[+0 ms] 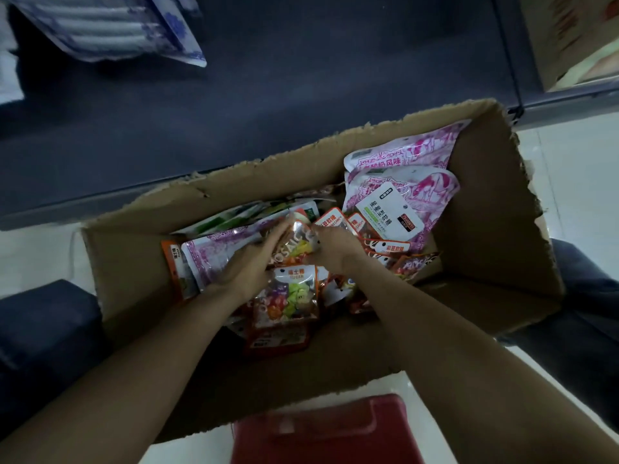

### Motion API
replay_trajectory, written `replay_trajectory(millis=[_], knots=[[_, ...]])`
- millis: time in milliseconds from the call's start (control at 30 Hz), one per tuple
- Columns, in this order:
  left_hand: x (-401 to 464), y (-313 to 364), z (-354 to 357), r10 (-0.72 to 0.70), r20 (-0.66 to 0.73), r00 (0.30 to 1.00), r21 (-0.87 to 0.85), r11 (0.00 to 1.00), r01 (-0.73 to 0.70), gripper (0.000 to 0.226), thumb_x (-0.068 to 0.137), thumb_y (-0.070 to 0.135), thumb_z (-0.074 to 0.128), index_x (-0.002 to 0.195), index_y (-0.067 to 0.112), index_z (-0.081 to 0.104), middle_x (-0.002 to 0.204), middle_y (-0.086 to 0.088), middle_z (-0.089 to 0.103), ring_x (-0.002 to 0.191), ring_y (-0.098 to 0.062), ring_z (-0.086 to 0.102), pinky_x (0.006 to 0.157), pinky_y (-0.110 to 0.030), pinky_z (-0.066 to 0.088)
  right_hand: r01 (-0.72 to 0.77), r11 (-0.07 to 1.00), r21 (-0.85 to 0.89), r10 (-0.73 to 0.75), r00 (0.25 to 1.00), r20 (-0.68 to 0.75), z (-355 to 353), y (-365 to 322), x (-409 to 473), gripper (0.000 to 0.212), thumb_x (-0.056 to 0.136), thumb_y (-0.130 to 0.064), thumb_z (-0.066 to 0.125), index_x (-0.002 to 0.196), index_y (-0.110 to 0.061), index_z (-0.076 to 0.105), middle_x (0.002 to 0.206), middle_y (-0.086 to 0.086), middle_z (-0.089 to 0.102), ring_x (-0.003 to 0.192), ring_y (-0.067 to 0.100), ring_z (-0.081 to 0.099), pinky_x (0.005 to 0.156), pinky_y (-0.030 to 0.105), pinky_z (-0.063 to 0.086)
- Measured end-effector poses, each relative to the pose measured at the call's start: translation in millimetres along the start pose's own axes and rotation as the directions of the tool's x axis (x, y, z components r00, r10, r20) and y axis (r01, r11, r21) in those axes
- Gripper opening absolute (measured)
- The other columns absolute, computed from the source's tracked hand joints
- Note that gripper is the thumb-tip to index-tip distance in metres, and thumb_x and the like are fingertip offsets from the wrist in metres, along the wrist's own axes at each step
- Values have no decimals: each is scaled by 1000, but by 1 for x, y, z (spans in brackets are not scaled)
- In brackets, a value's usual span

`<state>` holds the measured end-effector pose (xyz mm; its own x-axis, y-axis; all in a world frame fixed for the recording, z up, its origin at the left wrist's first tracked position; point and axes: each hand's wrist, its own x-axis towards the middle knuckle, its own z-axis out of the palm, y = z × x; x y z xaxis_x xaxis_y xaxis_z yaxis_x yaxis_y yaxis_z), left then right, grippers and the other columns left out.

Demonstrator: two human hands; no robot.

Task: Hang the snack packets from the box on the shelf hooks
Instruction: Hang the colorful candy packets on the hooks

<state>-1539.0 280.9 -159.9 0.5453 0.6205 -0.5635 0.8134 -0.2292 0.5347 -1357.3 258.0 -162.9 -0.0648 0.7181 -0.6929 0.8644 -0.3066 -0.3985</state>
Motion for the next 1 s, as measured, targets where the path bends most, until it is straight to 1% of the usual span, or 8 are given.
replay_trajectory(millis=[100, 200, 267, 467, 567, 700, 867, 1000], knots=[[3, 0, -5, -108, -105, 989, 5, 994, 109, 98, 86, 4, 63, 148, 41, -3, 82, -10, 65, 68, -23, 62, 53, -32, 47, -29, 990, 135, 55, 980, -191, -10, 12, -6, 33, 83, -24, 68, 112, -11, 59, 104, 10, 62, 95, 27, 59, 70, 29, 42], [6, -8, -6, -166, -96, 981, 122, 977, 177, 55, 90, 9, 58, 139, 20, 35, 106, -14, 68, 94, -31, 64, 74, -39, 52, -177, 945, 276, 241, 946, -217, -19, 26, -9, 43, 85, -27, 68, 123, -14, 53, 108, 8, 64, 95, 26, 60, 76, 32, 48], [3, -7, -8, -221, -43, 974, 164, 960, 225, 41, 91, 15, 56, 131, 17, 44, 114, -13, 65, 100, -31, 62, 77, -37, 51, -199, 937, 289, 262, 944, -199, -22, 28, -9, 53, 85, -25, 66, 133, -14, 46, 112, 10, 64, 100, 30, 60, 81, 36, 50], [-1, 8, 5, -181, -12, 983, 151, 972, 181, 63, 84, 32, 68, 138, 19, 39, 133, -8, 52, 114, -27, 55, 80, -34, 47, -193, 948, 251, 257, 933, -251, -19, 24, -11, 49, 89, -13, 57, 133, -10, 35, 95, 14, 64, 84, 32, 59, 70, 38, 50], [0, 14, 4, -199, -31, 980, -53, 979, 197, 58, 86, 26, 68, 139, 23, 46, 139, -7, 49, 122, -25, 51, 91, -30, 42, -210, 952, 223, 272, 912, -307, -24, 27, -20, 45, 92, -10, 54, 134, -11, 37, 92, 16, 64, 75, 29, 55, 62, 36, 46], [-5, 25, -19, -175, -61, 983, -246, 957, 155, 36, 89, 28, 65, 123, 17, 64, 122, -3, 64, 109, -21, 61, 88, -26, 46, -58, 974, 220, 160, 861, -482, -44, 19, -48, 29, 91, -11, 58, 119, -13, 60, 99, 12, 66, 90, 31, 61, 73, 42, 52], [-44, 59, -92, 115, -290, 950, 20, 993, -114, 33, 93, 44, 50, 103, 21, 71, 100, 3, 68, 94, -20, 60, 76, -31, 44, 142, 986, 86, -45, 728, -685, -93, -18, -112, 21, 95, -10, 50, 112, -11, 63, 88, 11, 68, 80, 30, 63, 62, 36, 45], [-103, 101, -167, 205, -458, 865, 139, 978, -158, 19, 92, 37, 58, 100, 26, 71, 95, 5, 71, 88, -18, 64, 71, -30, 43, 218, 975, -46, -167, 581, -797, -149, -55, -182, 15, 92, -14, 57, 106, -19, 60, 76, 8, 68, 73, 33, 62, 55, 34, 32]])
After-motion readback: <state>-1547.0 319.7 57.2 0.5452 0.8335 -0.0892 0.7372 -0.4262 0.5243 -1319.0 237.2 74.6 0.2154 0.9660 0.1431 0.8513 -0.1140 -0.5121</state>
